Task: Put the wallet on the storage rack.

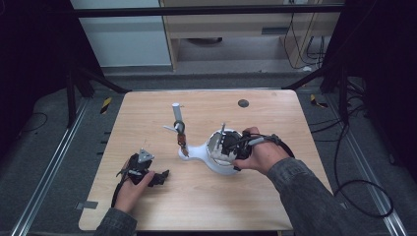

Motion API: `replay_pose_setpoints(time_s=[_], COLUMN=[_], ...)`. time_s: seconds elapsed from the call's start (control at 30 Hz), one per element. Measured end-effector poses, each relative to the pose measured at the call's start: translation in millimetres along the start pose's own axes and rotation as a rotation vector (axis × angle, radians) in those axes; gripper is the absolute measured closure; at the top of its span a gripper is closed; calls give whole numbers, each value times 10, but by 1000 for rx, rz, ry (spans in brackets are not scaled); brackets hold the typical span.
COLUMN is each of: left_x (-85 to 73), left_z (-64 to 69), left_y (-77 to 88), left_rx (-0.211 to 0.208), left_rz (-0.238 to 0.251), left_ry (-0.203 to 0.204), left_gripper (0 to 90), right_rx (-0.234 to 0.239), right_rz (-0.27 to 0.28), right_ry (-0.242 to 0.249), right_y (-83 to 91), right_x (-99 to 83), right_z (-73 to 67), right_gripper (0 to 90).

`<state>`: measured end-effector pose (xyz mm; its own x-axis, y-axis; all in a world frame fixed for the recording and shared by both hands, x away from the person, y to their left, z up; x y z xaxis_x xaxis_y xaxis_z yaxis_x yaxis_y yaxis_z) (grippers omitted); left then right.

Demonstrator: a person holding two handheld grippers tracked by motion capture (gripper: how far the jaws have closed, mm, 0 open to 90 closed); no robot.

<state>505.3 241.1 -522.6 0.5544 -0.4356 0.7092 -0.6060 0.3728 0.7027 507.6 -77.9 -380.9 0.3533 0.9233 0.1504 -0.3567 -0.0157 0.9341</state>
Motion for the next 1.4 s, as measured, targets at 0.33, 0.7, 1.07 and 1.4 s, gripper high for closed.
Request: replay_pose_setpoints(time_s=[0.33, 0.7, 1.07, 1.4], left_x=[0, 0, 0, 0], left_z=[2, 4, 5, 6], left_y=[0, 0, 0, 0], left_rx=[0, 0, -1, -1], left_rz=[1, 1, 2, 3], left_ry=[0, -1, -2, -3], left_gripper=[0, 0, 0, 0], right_rx=[4, 13, 27, 32], right_rz=[-22, -40, -46, -47], right_ry=[-25, -41, -49, -53], right_y=[-57, -123, -242, -284], right_x=[45, 90, 137, 172], right_z=[79, 120, 142, 150], right_gripper=[314, 313, 313, 311])
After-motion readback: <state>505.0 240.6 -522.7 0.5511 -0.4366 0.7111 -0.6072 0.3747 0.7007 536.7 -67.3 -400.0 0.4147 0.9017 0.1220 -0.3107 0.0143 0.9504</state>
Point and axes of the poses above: each handheld gripper's, and its own axes: y roughly backward along the jaws, x roughly out of its top, z roughly to its right, the point moved 2 cm from there along -y, roughly forward along the jaws, and after that the axes turned 3 degrees about -y, right-handed, at the moved point
